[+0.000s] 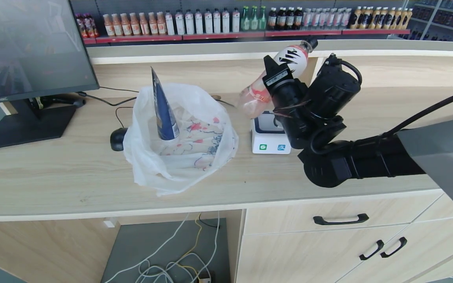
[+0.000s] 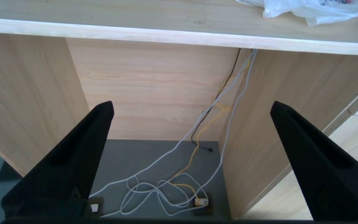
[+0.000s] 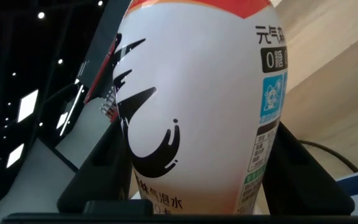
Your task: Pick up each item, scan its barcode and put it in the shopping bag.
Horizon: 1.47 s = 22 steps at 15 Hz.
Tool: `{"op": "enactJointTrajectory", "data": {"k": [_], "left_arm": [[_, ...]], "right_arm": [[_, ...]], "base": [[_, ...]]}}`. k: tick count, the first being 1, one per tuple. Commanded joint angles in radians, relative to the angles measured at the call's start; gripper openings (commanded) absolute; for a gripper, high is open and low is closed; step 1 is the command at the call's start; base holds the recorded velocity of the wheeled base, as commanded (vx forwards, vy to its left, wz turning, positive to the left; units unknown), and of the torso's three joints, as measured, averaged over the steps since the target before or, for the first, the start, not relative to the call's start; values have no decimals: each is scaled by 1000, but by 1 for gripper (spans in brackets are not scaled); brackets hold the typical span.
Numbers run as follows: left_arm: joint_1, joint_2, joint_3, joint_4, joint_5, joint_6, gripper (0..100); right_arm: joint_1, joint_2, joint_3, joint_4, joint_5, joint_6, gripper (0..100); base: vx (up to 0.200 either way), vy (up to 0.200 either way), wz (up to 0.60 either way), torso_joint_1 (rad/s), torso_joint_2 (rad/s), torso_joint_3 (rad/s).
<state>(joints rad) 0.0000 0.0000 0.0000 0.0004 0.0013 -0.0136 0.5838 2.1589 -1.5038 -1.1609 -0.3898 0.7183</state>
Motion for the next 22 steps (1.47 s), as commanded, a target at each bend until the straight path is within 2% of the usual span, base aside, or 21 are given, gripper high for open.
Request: {"op": "enactJointTrajectory", "data": {"k": [1, 22], "left_arm": [[0, 0, 0, 0, 0, 0, 100], [0, 0, 0, 1, -1, 0, 100]], "right_arm": [[1, 19, 1, -2, 0, 0, 0], [-29, 55, 4, -2, 0, 49, 0]], "base": [[0, 0, 0, 0, 0, 0], [0, 0, 0, 0, 0, 0]]}}
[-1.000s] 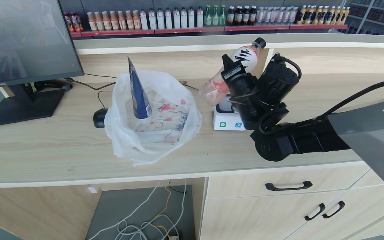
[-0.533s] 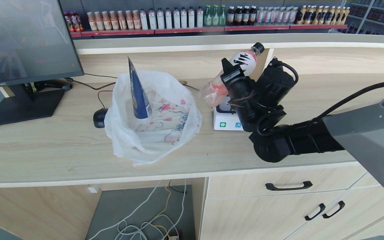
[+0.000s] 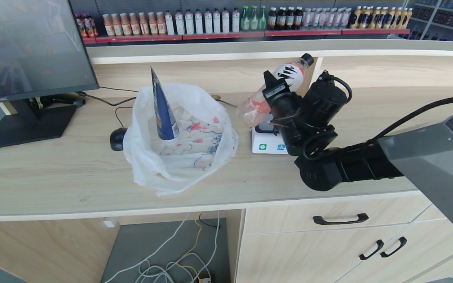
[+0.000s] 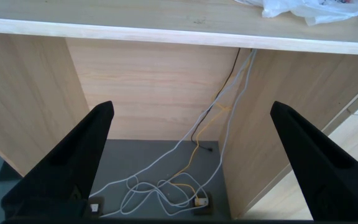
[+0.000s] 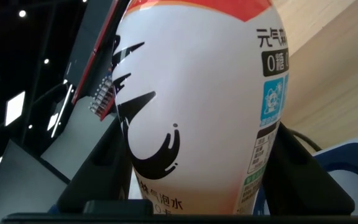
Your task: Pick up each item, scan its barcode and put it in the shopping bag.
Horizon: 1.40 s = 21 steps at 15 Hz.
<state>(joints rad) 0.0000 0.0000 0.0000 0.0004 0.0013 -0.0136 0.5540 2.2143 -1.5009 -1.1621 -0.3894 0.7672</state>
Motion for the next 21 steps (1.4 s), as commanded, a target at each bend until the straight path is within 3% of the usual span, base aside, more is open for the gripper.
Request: {"op": "enactJointTrajectory", "data": {"k": [1, 21], "left_arm": [[0, 0, 0, 0, 0, 0, 100], [0, 0, 0, 0, -1, 0, 100]], "right_arm": [[0, -1, 1, -1, 0, 7, 0], [-26, 8, 2, -2, 0, 20, 0]], "base": [[0, 0, 0, 0, 0, 0], [0, 0, 0, 0, 0, 0]]}}
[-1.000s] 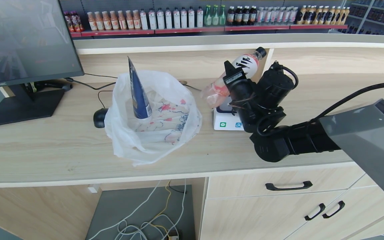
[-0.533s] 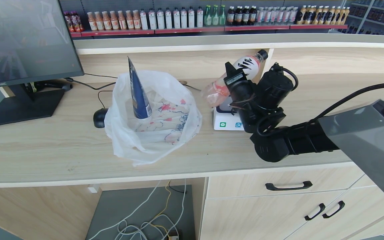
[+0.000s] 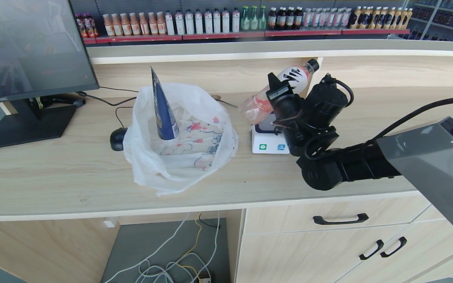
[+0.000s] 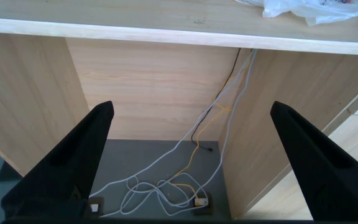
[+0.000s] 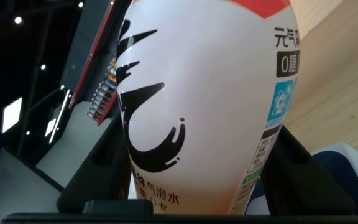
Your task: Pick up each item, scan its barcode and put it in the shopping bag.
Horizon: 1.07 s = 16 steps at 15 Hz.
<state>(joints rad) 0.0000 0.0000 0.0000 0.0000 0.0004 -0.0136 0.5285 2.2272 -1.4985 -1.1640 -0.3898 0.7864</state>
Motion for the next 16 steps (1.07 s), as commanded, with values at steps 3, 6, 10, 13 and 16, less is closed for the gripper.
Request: {"op": "enactJointTrajectory", "data": {"k": [3, 6, 10, 13, 16], "left_arm": [[0, 0, 0, 2, 1, 0, 100], [0, 0, 0, 0, 0, 0, 100], [0, 0, 0, 0, 0, 0, 100], [0, 0, 0, 2, 0, 0, 100], [0, 0, 0, 2, 0, 0, 100]], "right_arm": [[1, -6, 0, 0, 0, 1, 0], [1, -12, 0, 0, 0, -1, 0], [1, -21, 0, 0, 0, -1, 0], [1, -29, 0, 1, 0, -1, 0], [1, -37, 0, 3, 0, -3, 0]], "base": [[0, 0, 0, 0, 0, 0], [0, 0, 0, 0, 0, 0], [0, 0, 0, 0, 0, 0], [0, 0, 0, 0, 0, 0], [0, 0, 0, 0, 0, 0]]}}
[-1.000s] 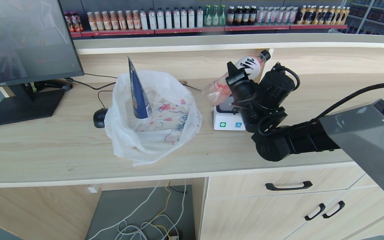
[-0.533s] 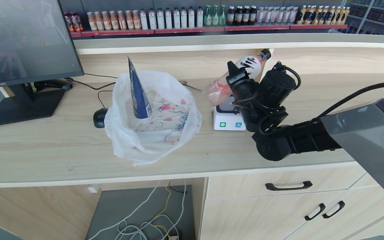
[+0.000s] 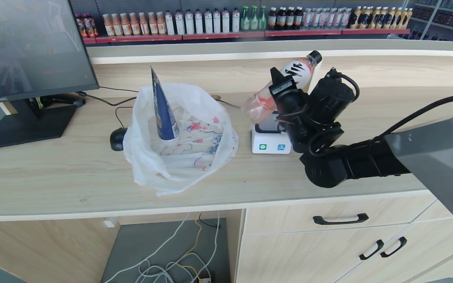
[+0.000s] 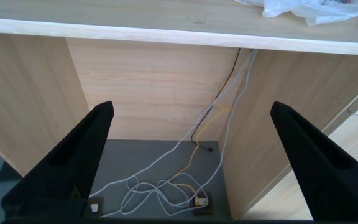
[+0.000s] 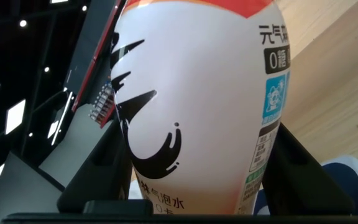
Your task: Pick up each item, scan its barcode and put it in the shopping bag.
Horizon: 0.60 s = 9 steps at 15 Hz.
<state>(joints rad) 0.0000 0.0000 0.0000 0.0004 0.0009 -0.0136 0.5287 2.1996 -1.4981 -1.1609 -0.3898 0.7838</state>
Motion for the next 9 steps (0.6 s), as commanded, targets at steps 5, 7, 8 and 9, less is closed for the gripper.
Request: {"op": "enactJointTrajectory", "data": {"k": [5, 7, 8, 9], "left_arm": [[0, 0, 0, 0, 1, 0, 100], [0, 0, 0, 1, 1, 0, 100], [0, 0, 0, 0, 1, 0, 100], [0, 0, 0, 1, 1, 0, 100]], "right_arm": [[14, -63, 13, 1, 2, -37, 0], [20, -93, 30, 1, 2, -57, 0], [22, -116, 56, 0, 3, -87, 0], [25, -138, 70, 0, 5, -112, 0]], "base": [[0, 0, 0, 0, 0, 0], [0, 0, 0, 0, 0, 0], [0, 0, 0, 0, 0, 0], [0, 0, 0, 0, 0, 0]]}}
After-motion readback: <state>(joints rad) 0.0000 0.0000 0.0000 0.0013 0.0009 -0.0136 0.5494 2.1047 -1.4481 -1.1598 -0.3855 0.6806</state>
